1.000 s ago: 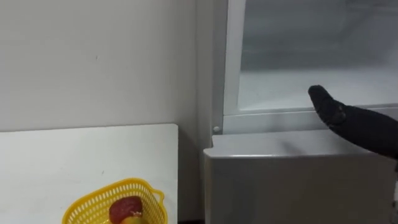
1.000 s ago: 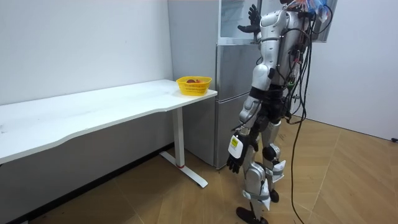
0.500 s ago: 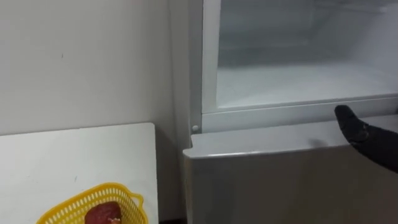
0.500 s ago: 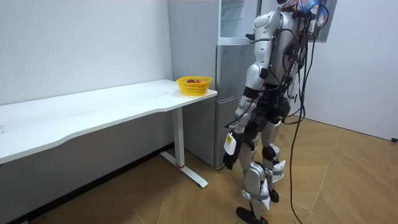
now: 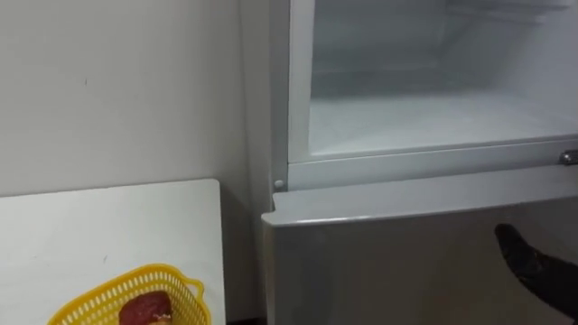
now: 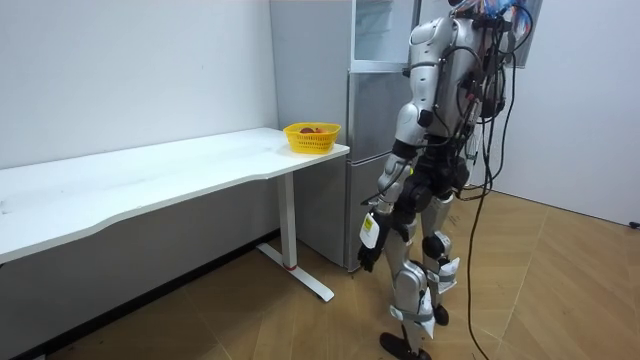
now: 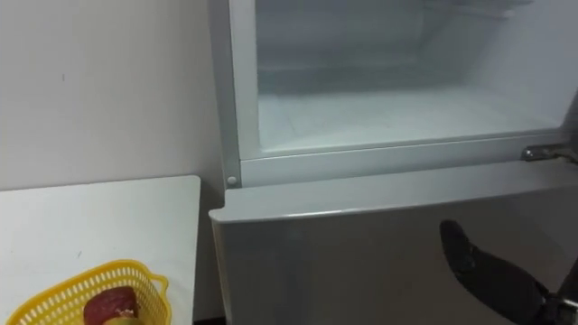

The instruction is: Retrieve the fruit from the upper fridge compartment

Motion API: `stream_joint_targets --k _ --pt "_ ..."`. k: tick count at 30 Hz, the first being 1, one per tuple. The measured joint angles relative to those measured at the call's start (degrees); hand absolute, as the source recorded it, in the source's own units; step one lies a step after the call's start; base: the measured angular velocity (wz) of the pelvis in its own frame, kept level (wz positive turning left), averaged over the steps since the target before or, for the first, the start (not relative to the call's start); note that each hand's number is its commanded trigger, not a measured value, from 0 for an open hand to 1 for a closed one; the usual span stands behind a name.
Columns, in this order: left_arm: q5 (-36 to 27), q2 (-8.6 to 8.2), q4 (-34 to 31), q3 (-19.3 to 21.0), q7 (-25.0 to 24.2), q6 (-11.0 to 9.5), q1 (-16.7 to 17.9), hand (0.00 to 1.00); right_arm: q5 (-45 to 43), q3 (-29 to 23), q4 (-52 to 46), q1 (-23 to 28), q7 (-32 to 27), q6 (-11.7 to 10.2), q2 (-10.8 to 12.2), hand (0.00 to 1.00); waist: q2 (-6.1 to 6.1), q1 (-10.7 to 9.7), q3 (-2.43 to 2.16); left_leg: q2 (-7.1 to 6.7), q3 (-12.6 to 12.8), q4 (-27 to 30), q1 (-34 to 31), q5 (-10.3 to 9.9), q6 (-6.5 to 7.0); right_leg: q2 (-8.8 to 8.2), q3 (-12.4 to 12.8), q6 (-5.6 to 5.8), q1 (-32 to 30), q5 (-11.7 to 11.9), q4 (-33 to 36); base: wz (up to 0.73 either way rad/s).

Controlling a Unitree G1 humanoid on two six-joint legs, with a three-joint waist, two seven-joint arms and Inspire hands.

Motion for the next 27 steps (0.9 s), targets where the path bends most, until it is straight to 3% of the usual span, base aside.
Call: stream_joint_targets --k 5,11,17,21,27 --pt "-0.02 -0.01 -0.05 -0.27 0.03 0.08 -0.03 0.00 0.26 1.54 2.79 2.49 0.22 -0.06 0.04 0.00 0.88 0.27 -0.04 0.03 1.36 0.00 0.19 0.00 0.00 0.18 1.25 0.00 -0.49 0.00 0.05 -0.13" --pt "0.00 -0.13 -0.08 -0.68 0.03 0.54 -0.02 0.00 2.82 2.09 5.29 3.64 1.73 0.25 2.01 0.00 0.92 -0.35 -0.06 0.02 2.03 0.00 -0.46 0.00 0.00 0.16 1.41 0.01 -1.31 -0.01 0.13 -0.03" --pt "-1.23 -0.13 -0.26 -0.78 -0.04 1.74 0.31 0.00 7.30 2.25 5.88 5.86 2.54 0.84 2.33 0.00 0.89 -0.50 -0.01 0.01 2.24 0.00 -0.43 0.00 0.00 0.14 1.38 0.02 -1.30 -0.01 -0.02 0.00" --pt "-1.22 -0.15 -0.86 -0.81 -0.06 2.37 0.47 0.00 9.88 2.43 10.83 6.34 4.64 1.77 2.75 0.00 0.46 -0.70 0.24 0.00 2.25 0.00 -0.04 0.00 -0.01 0.09 1.40 0.02 -1.59 -0.01 0.03 0.00" --pt "-2.09 -0.17 -3.54 -1.88 0.24 3.41 0.48 0.00 13.89 4.94 22.57 7.57 6.32 3.44 4.33 0.00 0.26 -0.72 0.06 -0.02 2.42 0.00 -0.50 0.00 0.00 0.06 1.70 0.02 -2.36 -0.02 0.03 -0.01"
